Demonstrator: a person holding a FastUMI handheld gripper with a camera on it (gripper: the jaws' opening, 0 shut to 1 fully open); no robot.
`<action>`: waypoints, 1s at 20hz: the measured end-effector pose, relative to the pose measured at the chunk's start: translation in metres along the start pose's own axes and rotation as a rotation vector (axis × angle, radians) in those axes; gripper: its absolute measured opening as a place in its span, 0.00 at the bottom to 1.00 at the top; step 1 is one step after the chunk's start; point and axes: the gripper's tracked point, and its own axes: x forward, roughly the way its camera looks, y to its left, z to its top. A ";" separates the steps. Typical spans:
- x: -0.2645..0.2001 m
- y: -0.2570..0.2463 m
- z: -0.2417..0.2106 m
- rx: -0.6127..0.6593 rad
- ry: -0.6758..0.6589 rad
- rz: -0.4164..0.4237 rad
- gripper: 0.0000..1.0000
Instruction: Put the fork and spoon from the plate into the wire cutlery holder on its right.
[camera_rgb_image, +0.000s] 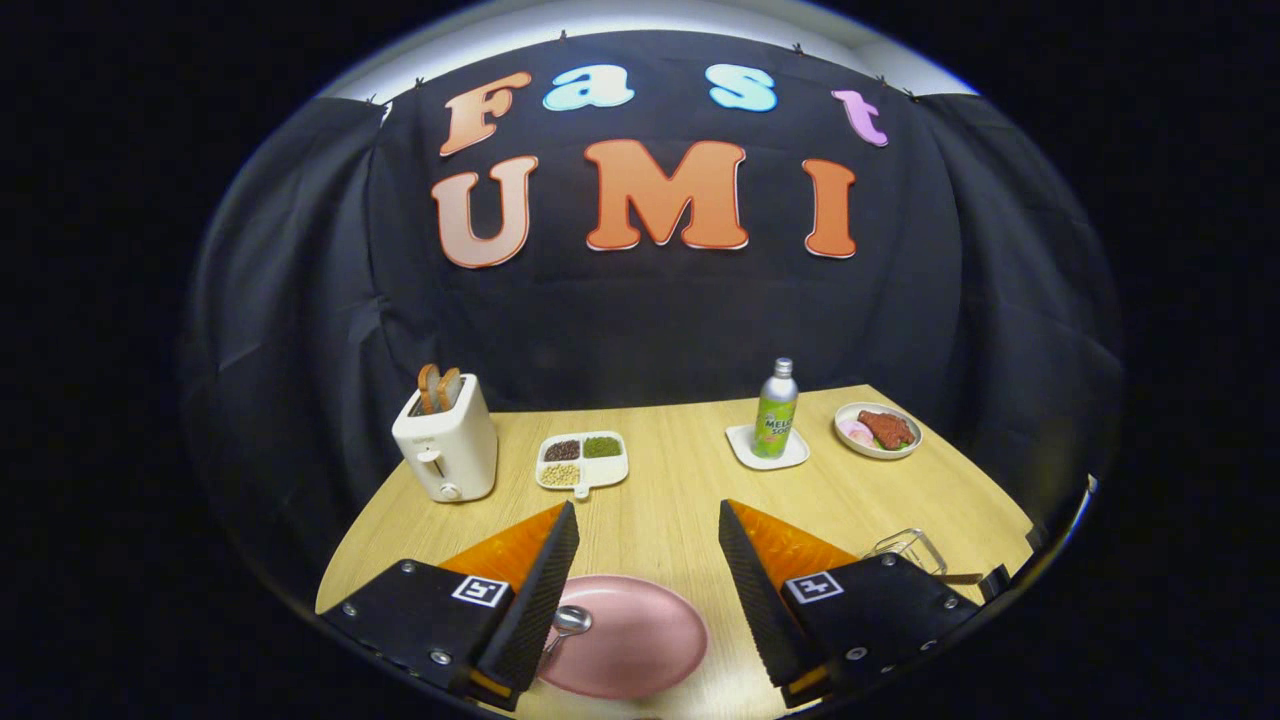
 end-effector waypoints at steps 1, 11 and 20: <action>0.003 0.008 -0.009 -0.002 0.031 0.005 0.85; 0.019 0.059 -0.137 0.031 0.400 0.051 0.85; 0.026 0.074 -0.215 0.009 0.649 0.042 0.71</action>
